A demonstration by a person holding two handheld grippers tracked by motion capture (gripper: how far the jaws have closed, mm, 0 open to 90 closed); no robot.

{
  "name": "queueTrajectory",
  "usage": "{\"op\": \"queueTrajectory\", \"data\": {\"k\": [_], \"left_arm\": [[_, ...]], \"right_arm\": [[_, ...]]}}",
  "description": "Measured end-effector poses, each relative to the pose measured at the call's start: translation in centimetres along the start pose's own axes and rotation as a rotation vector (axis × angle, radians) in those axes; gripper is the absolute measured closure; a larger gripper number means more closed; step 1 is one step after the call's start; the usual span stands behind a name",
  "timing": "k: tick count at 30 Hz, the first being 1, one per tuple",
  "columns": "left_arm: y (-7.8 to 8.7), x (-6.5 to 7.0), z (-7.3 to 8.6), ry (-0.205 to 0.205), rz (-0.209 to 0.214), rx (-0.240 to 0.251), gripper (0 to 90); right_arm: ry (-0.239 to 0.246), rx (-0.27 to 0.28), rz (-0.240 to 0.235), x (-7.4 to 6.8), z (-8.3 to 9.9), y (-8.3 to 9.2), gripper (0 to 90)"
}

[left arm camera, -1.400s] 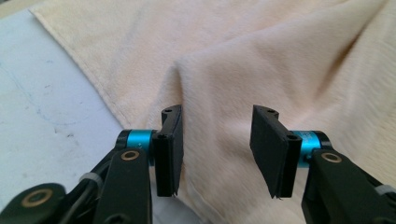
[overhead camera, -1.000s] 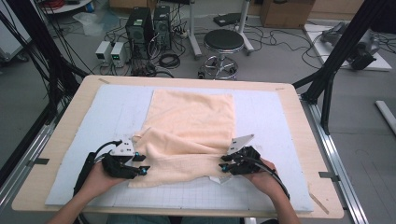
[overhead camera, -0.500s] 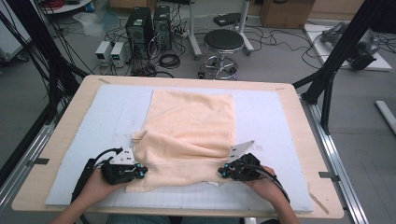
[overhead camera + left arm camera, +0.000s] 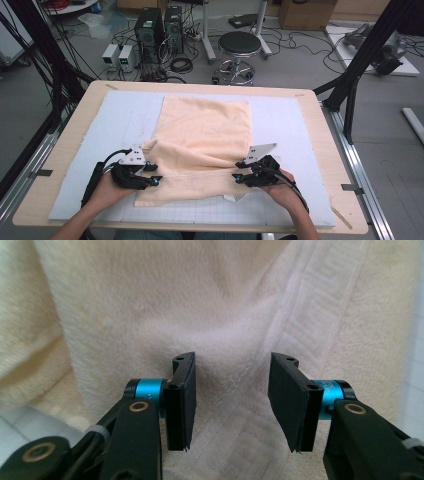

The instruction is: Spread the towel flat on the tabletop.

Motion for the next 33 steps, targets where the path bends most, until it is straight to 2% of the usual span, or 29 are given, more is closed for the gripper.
{"op": "queueTrajectory", "data": {"k": [1,2,5,8,9,12,17,19,23,27,29,30,31,33], "left_arm": [[-0.2,0.1,0.2,0.006,0.002,-0.003,54.6],[-0.4,0.1,0.4,-0.001,0.004,-0.026,56.1],[-0.6,0.3,0.5,-0.013,-0.004,-0.024,60.7],[-0.4,0.4,0.5,-0.022,0.002,-0.036,76.8],[-0.4,0.6,0.5,-0.028,0.006,-0.038,81.6],[0.0,1.2,0.7,-0.033,0.007,-0.028,85.2],[1.4,2.5,1.4,-0.023,0.029,-0.009,86.2],[2.1,3.2,1.6,-0.043,0.041,-0.013,86.3],[3.7,4.9,1.9,-0.055,0.06,0.006,86.3],[5.4,6.5,2.3,-0.063,0.085,0.022,86.3],[6.0,7.3,2.6,-0.067,0.107,0.025,86.2],[6.3,7.6,2.6,-0.067,0.11,0.029,85.7],[6.5,7.6,2.6,-0.072,0.11,0.031,83.8],[6.6,7.3,2.0,-0.056,0.089,0.065,71.6]], "right_arm": [[0.006,-0.011,0.001,0.2,0.1,-0.1,58.0],[0.001,-0.03,-0.001,0.2,0.3,-0.4,58.0],[0.005,-0.088,-0.006,0.2,1.0,-1.3,61.7],[0.028,-0.102,-0.001,0.0,1.2,-1.8,80.5],[0.023,-0.103,-0.014,-0.1,1.2,-1.7,83.5],[0.008,-0.114,-0.067,-0.8,1.5,-1.3,85.5],[0.006,-0.1,-0.117,-2.9,1.9,-0.4,86.2],[0.019,-0.09,-0.128,-3.8,2.0,-0.1,86.2],[0.021,-0.052,-0.14,-5.6,1.7,1.1,86.2],[0.05,-0.032,-0.172,-7.8,1.4,2.3,86.1],[0.065,-0.029,-0.186,-8.9,1.3,2.8,84.5],[0.066,-0.014,-0.201,-9.3,1.1,3.0,79.2],[0.052,-0.009,-0.201,-9.4,1.0,3.3,74.8],[0.049,0.014,-0.184,-8.9,0.6,3.5,70.7]]}}
Point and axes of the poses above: each handheld gripper's, and its own axes: y roughly backward along the jaws, z roughly out of its underside, x roughly to its right, the point moved 7 cm from there along -y, roughly forward along the jaws, and after that the axes turned 3 degrees about x, right-handed, at the moved point
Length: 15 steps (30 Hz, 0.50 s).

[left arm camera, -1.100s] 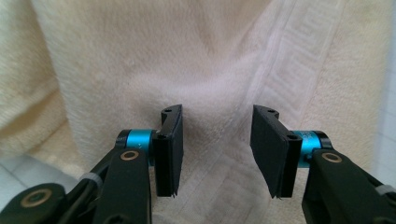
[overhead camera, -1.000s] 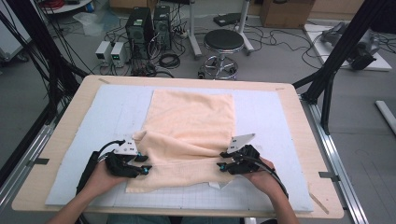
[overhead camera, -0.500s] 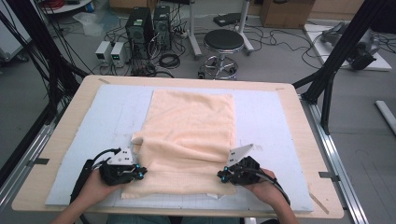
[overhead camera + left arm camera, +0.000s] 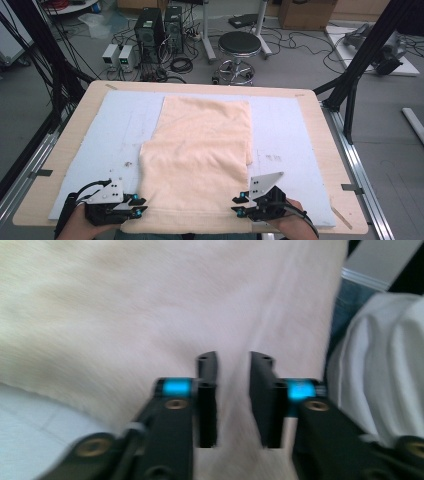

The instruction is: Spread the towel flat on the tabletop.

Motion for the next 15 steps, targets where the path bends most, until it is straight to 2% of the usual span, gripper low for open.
{"op": "queueTrajectory", "data": {"k": [1,4,6,7,9,12,13,14,15], "left_arm": [[0.0,-0.3,-0.2,0.002,-0.009,0.01,70.4],[-0.6,-2.0,-1.0,0.007,-0.052,0.03,65.3],[-1.7,-3.6,-1.2,0.011,-0.075,0.021,63.6],[-1.9,-4.0,-1.2,0.01,-0.081,0.018,61.9],[-2.9,-5.1,-1.2,0.025,-0.088,-0.001,60.3],[-4.4,-6.1,-0.8,0.043,-0.072,-0.044,59.0],[-4.8,-6.2,-0.6,0.049,-0.067,-0.064,59.1],[-5.3,-6.3,-0.3,0.047,-0.051,-0.085,59.7],[-5.5,-6.2,-0.2,0.049,-0.044,-0.09,64.2]], "right_arm": [[-0.014,0.015,0.025,0.7,-0.4,0.2,67.7],[-0.018,0.024,0.059,2.2,-0.9,-0.1,65.2],[-0.008,-0.018,0.111,3.9,-0.8,-0.9,61.2],[-0.015,-0.038,0.126,5.0,-0.5,-1.7,60.3],[-0.026,-0.057,0.156,6.1,-0.2,-2.3,59.0],[-0.052,-0.078,0.157,7.3,0.3,-3.3,58.6],[-0.046,-0.096,0.156,7.5,0.6,-3.7,59.5],[-0.048,-0.12,0.152,7.6,0.9,-4.0,62.5],[-0.058,-0.119,0.135,7.6,1.1,-4.3,67.6]]}}
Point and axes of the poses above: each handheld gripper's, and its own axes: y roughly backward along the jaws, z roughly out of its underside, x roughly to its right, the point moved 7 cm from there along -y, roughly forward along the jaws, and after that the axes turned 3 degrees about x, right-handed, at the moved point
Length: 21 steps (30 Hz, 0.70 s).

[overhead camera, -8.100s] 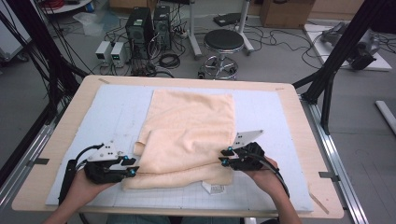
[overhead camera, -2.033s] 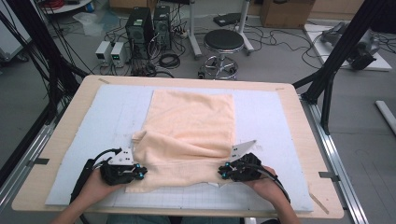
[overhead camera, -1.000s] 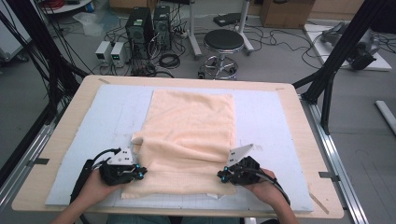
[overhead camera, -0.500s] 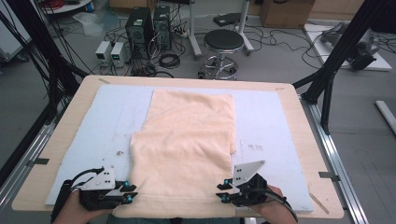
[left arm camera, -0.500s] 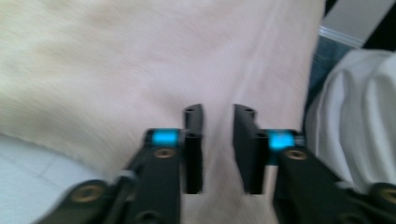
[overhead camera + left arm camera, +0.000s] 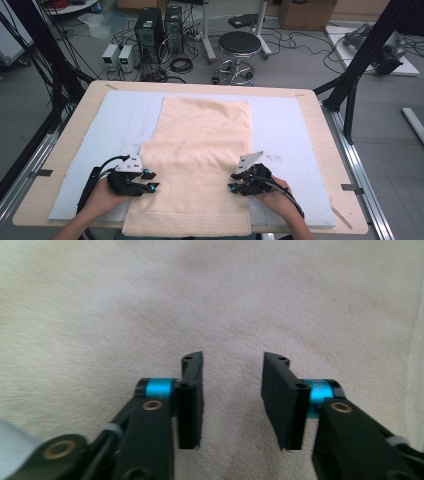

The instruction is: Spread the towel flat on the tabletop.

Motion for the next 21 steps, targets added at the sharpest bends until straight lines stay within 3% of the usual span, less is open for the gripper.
{"op": "queueTrajectory", "data": {"k": [3,6,10,16,19,21], "left_arm": [[-0.3,0.2,0.2,0.005,0.003,0.015,73.9],[0.0,0.6,0.2,-0.016,0.009,0.002,85.9],[0.5,1.8,0.3,-0.036,0.024,0.01,86.7],[1.7,4.6,1.0,-0.057,0.116,0.0,86.5],[2.4,5.6,1.0,-0.08,0.16,0.017,84.4],[2.6,5.1,0.4,-0.076,0.118,0.039,72.3]], "right_arm": [[-0.019,0.025,-0.024,-0.1,0.1,0.1,82.7],[0.007,0.023,-0.046,-0.6,0.1,0.4,86.6],[0.015,0.043,-0.068,-1.8,0.2,1.4,86.7],[0.018,0.068,-0.125,-4.9,1.0,3.0,85.4],[0.031,0.082,-0.155,-5.8,1.0,3.9,73.8],[0.022,0.09,-0.116,-5.2,0.5,4.5,67.4]]}}
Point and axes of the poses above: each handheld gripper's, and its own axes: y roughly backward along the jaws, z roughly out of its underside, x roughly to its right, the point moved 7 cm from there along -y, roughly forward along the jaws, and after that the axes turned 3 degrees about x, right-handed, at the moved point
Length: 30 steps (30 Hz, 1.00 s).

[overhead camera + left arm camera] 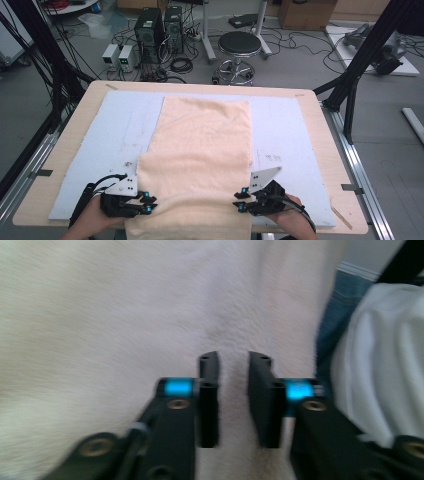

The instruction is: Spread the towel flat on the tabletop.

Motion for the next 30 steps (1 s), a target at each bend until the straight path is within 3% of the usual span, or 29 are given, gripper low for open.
{"op": "queueTrajectory", "data": {"k": [2,4,7,8,9,10,12,14,17,19,24,30], "left_arm": [[0.1,-1.2,-0.7,0.012,-0.033,0.026,68.4],[0.0,-2.5,-1.2,0.023,-0.062,0.042,63.6],[-0.7,-4.3,-1.7,0.034,-0.095,0.046,61.5],[-1.1,-5.1,-1.6,0.059,-0.105,0.037,60.6],[-1.1,-5.1,-1.6,0.059,-0.105,0.037,60.5],[-1.5,-5.9,-1.1,0.067,-0.112,0.011,60.6],[-2.1,-6.1,-0.5,0.09,-0.095,-0.029,60.6],[-2.6,-5.9,-0.1,0.061,-0.099,-0.055,65.2],[-2.5,-5.5,0.0,0.07,-0.088,-0.033,79.8],[-2.3,-5.1,0.1,0.068,-0.072,-0.036,84.4],[-1.5,-3.3,0.0,0.048,-0.031,-0.031,85.2],[-0.9,-0.3,0.7,0.017,0.066,-0.049,85.4]], "right_arm": [[-0.001,-0.011,0.075,1.4,-0.4,0.2,62.6],[0.004,-0.003,0.111,2.9,-0.9,0.1,60.8],[-0.011,-0.004,0.123,5.0,-1.0,-1.0,59.9],[-0.022,-0.018,0.134,5.7,-0.9,-1.5,59.6],[-0.03,-0.038,0.138,6.5,-0.7,-2.1,59.5],[-0.043,-0.049,0.137,6.9,-0.5,-2.5,59.6],[-0.054,-0.064,0.123,7.2,-0.2,-3.0,63.4],[-0.066,-0.08,0.106,7.1,0.4,-3.5,71.3],[-0.068,-0.064,0.083,6.6,0.5,-3.2,85.3],[-0.055,-0.074,0.065,5.9,0.5,-3.1,86.4],[-0.016,-0.063,0.048,4.1,0.3,-2.4,86.4],[-0.012,-0.071,-0.027,1.6,1.2,-1.4,85.2]]}}
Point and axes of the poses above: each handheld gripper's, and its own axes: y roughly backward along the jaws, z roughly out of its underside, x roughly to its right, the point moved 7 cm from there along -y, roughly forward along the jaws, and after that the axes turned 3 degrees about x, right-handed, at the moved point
